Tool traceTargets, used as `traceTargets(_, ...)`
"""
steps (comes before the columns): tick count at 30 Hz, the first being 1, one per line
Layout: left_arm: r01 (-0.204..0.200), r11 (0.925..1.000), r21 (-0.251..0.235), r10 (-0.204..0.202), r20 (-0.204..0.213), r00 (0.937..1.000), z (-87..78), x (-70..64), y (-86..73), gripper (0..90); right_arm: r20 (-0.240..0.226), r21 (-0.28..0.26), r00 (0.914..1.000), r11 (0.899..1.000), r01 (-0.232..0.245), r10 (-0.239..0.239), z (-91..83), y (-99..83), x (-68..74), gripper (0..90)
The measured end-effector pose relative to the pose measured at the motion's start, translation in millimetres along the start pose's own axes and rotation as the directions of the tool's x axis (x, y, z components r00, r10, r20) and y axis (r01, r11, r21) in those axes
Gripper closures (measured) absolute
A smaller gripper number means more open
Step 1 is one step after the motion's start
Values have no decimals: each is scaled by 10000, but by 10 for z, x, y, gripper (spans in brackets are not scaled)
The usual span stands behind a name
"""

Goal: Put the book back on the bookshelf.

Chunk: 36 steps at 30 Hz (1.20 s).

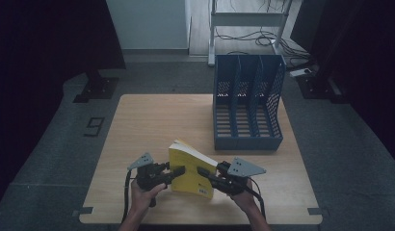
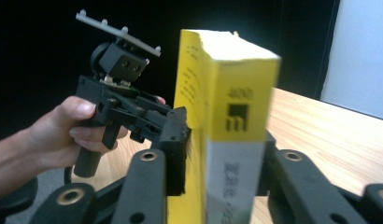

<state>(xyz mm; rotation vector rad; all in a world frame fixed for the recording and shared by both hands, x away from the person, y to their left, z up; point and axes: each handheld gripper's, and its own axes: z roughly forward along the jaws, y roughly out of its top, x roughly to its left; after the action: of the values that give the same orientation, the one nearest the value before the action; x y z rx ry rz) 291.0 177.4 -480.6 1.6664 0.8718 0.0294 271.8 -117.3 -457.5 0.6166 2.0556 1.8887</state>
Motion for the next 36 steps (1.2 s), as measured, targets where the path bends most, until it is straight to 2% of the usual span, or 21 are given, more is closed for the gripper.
traceTargets(2, -29, 10000, 0, 29, 1, 10000, 0, -3, 0, 487, 72, 140, 9998, 9997, 184, -185, 4, 16, 22, 647)
traceTargets(6, -131, 9999, -2, 131, -41, 9999, 8, -23, 2, 493, 159, 129, 9999, 9999, 34, -36, 9, 25, 18, 640)
traceTargets(15, -246, 9996, 109, 245, 98, 9997, 18, -49, 2, 502, 261, 178, 9995, 9997, 169, -174, 25, 66, 42, 635)
traceTargets(22, -289, 9995, 154, 286, 188, 9994, 30, -59, -1, 501, 539, 287, 9979, 9990, 357, -372, 14, 83, 47, 726)
traceTargets(31, -292, 9995, 136, 289, 227, 9993, 33, -49, -4, 492, 627, 342, 9972, 9986, 397, -418, 8, 89, 45, 742)
traceTargets(36, -256, 9996, 108, 254, 173, 9995, 27, -33, 7, 442, 709, 383, 9967, 9986, 374, -400, 23, 99, 69, 742)
